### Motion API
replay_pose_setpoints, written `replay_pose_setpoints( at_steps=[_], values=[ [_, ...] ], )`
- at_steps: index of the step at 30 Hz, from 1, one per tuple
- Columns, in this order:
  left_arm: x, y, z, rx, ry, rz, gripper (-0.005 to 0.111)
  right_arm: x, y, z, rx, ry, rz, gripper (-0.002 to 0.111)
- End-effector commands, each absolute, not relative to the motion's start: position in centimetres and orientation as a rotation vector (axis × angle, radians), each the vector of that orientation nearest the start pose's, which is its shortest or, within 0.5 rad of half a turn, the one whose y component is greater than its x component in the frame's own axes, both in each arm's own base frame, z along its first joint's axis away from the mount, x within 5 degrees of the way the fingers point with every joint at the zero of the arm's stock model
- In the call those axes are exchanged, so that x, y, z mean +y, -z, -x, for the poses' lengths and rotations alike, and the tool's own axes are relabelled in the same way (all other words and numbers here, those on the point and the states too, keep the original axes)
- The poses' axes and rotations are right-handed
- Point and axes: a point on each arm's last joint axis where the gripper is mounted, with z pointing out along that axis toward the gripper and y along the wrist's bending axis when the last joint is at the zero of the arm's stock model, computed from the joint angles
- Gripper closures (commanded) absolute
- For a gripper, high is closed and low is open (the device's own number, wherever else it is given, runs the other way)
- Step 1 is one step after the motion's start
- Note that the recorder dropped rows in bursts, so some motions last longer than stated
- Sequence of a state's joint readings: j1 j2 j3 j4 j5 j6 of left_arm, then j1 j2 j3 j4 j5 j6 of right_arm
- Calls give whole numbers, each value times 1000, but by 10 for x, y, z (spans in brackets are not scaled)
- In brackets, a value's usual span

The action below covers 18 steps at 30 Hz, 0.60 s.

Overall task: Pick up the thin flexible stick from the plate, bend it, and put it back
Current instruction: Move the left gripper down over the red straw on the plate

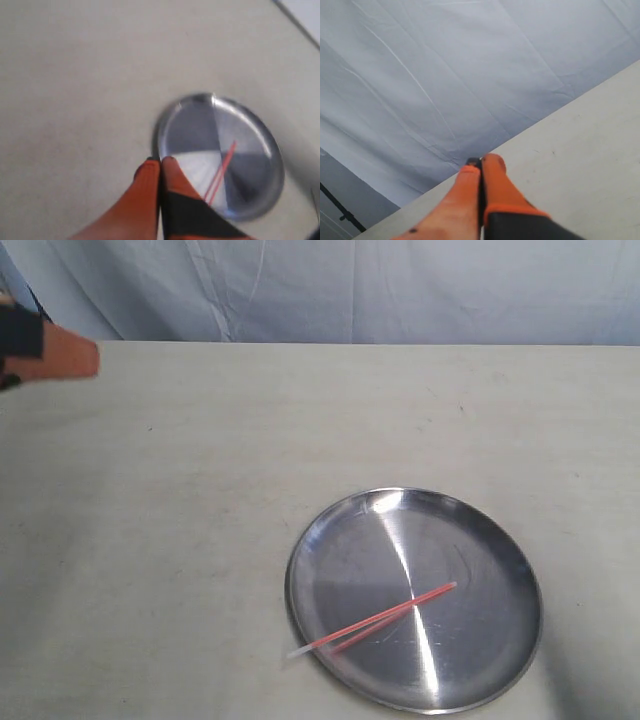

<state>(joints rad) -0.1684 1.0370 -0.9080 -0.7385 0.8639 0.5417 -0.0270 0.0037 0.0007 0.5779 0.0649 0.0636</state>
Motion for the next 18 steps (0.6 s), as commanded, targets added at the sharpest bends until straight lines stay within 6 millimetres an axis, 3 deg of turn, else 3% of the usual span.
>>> replay_pose_setpoints(
  at_steps=[1, 7, 13, 16, 18],
  values=[
    [-103, -318, -191, 2357, 861, -810, 107, 2, -209, -56, 1472, -549, -517, 109],
    [-141, -295, -189, 2426, 962, -1009, 99, 2, -209, -56, 1469, -563, -530, 109],
    [-181, -267, -186, 2479, 1015, -1157, 63, 2, -208, -56, 1471, -563, -529, 109],
    [-200, -249, -187, 2520, 1013, -1229, 51, 2, -209, -56, 1471, -565, -527, 109],
    [-211, -238, -188, 2541, 1000, -1274, 49, 2, -209, -56, 1473, -569, -524, 109]
  ],
)
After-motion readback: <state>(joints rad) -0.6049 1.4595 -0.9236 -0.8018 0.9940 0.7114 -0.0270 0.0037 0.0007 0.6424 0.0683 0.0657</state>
